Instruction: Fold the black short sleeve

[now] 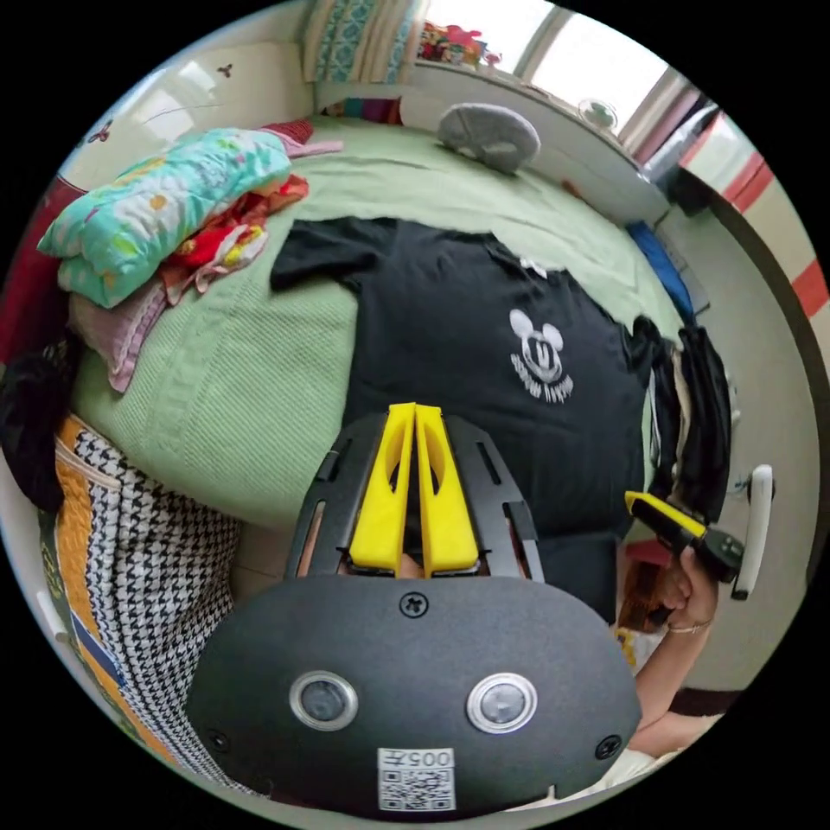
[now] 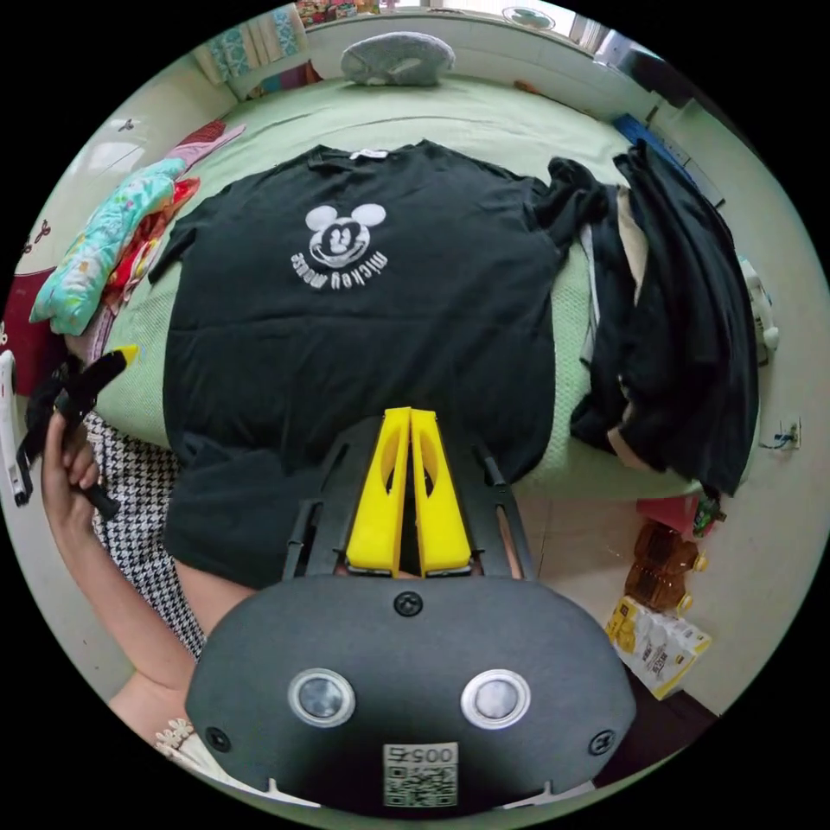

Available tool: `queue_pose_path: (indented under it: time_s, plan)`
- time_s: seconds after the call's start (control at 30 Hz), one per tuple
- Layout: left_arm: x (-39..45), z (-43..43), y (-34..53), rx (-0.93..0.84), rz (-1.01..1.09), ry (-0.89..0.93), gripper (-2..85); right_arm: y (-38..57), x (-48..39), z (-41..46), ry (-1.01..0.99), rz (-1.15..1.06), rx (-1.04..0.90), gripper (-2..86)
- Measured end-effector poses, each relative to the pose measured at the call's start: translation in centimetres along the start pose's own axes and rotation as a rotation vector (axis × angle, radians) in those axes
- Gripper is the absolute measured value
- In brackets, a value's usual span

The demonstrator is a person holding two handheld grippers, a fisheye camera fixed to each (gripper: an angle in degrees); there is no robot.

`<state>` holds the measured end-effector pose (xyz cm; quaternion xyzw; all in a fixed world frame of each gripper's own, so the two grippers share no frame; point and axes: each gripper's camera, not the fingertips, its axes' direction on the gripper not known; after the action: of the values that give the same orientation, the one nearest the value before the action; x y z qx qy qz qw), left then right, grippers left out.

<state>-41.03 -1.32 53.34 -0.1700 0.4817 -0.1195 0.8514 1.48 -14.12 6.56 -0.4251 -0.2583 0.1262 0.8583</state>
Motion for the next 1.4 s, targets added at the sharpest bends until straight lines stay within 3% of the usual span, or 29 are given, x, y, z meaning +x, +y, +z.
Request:
queue_pose_path:
  time_s: [0.13, 0.33, 0.47, 0.57, 0.67, 0.83, 0.97, 1.07, 1.23, 1.4]
  plan:
    - [-5.3, 0.0, -5.3, 0.124, -0.191, -0.075, -0.6, -5.7, -5.0, -0.3, -0.002, -0.103, 0.043, -1.2]
    - [-13.8, 4.8, -7.1, 0.104, -0.420, -0.122, -0.2, -13.3, -13.0, -1.5, -0.191, -0.359, 0.114, -1.1]
    - [-17.0, 8.1, -8.1, 0.048, -0.448, -0.138, 1.1, -17.4, -17.6, -1.5, -0.182, -0.431, 0.204, -0.8]
    - [-18.4, 9.1, -9.2, 0.164, -0.459, -0.115, 5.6, -20.3, -21.5, -0.3, -0.117, -0.454, 0.220, 0.4]
    - [-19.1, 9.6, -10.2, 0.219, -0.415, -0.172, 9.6, -22.5, -24.9, 1.1, -0.177, -0.545, 0.235, 2.7]
    - [-21.1, 11.8, -10.9, 0.232, -0.495, 0.009, 12.0, -30.2, -31.4, 1.5, -0.210, -0.636, 0.270, 2.8]
    - [-21.4, 13.0, -12.5, 0.201, -0.483, -0.040, 12.3, -35.4, -36.9, 0.1, -0.329, -0.703, 0.223, 2.0]
    - [-21.7, 14.5, -13.3, 0.168, -0.464, -0.056, 12.1, -37.7, -42.2, -0.3, -0.208, -0.797, 0.312, 3.3]
    - [-22.4, 15.4, -14.9, 0.136, -0.428, -0.073, 11.8, -43.1, -49.7, 6.6, -0.082, -0.860, 0.176, 4.4]
    - [-23.0, 16.3, -15.9, 0.122, -0.410, -0.072, 11.6, -48.1, -53.2, 11.3, -0.120, -0.827, 0.034, 5.0]
